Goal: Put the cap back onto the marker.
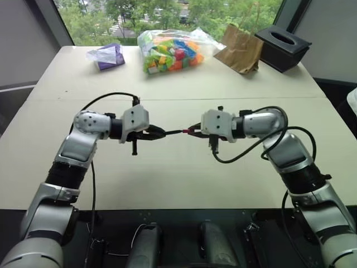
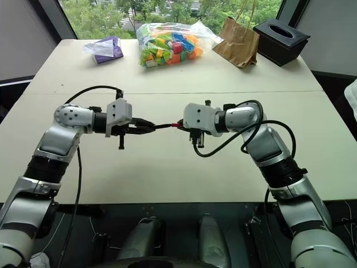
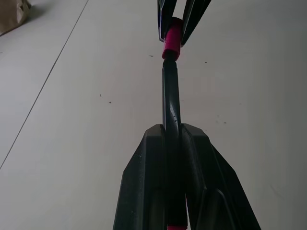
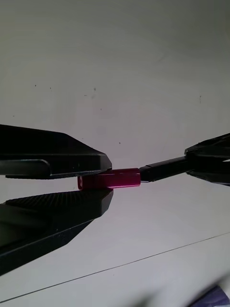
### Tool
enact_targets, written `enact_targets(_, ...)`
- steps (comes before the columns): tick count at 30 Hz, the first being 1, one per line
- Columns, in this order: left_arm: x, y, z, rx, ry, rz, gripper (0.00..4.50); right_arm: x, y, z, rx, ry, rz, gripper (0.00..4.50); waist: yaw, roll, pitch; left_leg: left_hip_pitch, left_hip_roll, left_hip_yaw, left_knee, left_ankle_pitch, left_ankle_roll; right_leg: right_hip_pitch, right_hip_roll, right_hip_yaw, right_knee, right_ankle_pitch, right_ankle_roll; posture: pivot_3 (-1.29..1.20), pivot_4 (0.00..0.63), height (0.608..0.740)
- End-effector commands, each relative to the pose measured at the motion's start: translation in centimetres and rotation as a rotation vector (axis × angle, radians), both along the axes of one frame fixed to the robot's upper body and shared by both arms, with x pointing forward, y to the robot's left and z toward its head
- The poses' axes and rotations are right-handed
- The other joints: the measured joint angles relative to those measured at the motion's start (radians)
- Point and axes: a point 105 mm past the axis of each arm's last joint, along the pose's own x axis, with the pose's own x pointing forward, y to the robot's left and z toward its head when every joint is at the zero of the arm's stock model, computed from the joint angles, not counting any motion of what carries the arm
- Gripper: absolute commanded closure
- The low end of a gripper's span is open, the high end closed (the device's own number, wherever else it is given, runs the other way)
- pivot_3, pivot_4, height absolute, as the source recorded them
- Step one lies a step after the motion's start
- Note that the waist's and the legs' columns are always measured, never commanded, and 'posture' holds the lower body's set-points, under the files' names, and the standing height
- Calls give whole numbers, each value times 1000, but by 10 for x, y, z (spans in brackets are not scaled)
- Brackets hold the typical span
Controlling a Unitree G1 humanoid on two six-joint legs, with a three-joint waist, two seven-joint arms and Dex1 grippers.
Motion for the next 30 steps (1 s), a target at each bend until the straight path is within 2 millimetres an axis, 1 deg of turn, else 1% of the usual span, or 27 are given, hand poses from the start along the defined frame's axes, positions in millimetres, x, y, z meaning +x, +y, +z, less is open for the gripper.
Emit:
enact_targets(1,-2,-5,13,23,-70,-50,4500,-10,14,13,9,-50,80,4466,0,0,0,0,0,0,0,0,0,0,0,0,0,0,0,0,150,740)
enact_targets(6,-3,-7,15,48,-119,-76,4500,-10,17,13,1,-50,94,4466,0,0,0,0,0,0,0,0,0,0,0,0,0,0,0,0,150,740)
enact_targets(11,2,-8,18,62,-197,-66,4500,-11,18,11,-3,-23,102,4466,1,0,0,0,0,0,0,0,0,0,0,0,0,0,0,0,150,740)
enact_targets(17,3,-11,22,4,-206,-50,4500,-12,21,11,8,-1,104,4466,0,0,0,0,0,0,0,0,0,0,0,0,0,0,0,0,150,740)
enact_targets(25,-3,-20,19,-25,-181,-88,4500,-23,34,12,14,2,160,4466,0,0,0,0,0,0,0,0,0,0,0,0,0,0,0,0,150,740)
enact_targets(30,-4,-26,20,-21,-187,-121,4500,-29,46,12,12,-2,207,4466,0,0,0,0,0,0,0,0,0,0,0,0,0,0,0,0,150,740)
